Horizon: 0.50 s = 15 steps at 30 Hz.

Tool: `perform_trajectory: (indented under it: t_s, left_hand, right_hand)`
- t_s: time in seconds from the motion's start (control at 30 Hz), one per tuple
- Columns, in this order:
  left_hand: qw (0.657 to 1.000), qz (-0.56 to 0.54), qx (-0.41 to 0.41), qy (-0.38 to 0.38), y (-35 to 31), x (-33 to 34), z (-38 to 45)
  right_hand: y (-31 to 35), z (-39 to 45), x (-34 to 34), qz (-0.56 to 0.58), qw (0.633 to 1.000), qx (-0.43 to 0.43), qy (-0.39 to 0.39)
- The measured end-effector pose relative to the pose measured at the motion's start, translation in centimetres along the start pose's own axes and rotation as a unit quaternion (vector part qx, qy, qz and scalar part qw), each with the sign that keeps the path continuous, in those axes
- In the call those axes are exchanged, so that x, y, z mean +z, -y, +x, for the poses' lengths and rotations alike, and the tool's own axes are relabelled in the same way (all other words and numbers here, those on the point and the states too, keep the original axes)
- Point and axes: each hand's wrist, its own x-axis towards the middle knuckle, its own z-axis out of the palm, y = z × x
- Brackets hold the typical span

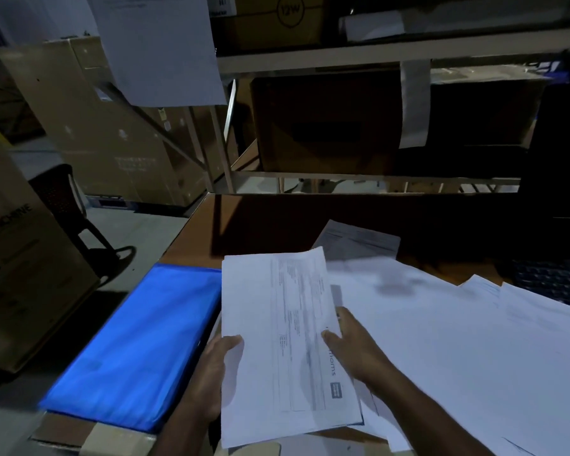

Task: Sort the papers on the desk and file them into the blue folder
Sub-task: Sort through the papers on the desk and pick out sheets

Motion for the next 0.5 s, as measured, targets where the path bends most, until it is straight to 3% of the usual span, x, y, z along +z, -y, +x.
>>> perform_trajectory:
  t_s: [0.1,0.17,0.23,0.33,0.4,0.5]
  left_hand:
    - [1.0,0.008,-0.003,0.014,-0.1,0.3,0.3]
    - [1.0,0.002,-0.004,0.014,-0.1,-0.1,0.8]
    - [1.0,-0.003,-0.005,0.003,0.1,-0.6,1.4]
    - [0.999,0.04,-0.01,-0.024,0.4,-0.6,1.9]
    - [0.992,0.116,0.006,-0.054,0.6,-0.3,2.3]
    - [0.984,0.16,0.013,-0.079,0.7,0.1,2.6]
  right_hand:
    - [0.2,-0.2,0.2,-0.007,0.999,-0.04,0.0]
    - [-0.1,-0.4,-0.5,-0.041,0.994,-0.079,-0.067]
    - [-1.5,-0.3,-1.5,-0.159,0.97,-0.095,-0.159]
    - [-4.1,-0.6,-2.9,-0.34,0.931,0.018,-0.134]
    - [-5.5,-1.2,-3.1,-0.343,0.932,0.035,-0.112]
    - [-6.3,-1.7,-2.8,-0.286,0.946,0.006,-0.153]
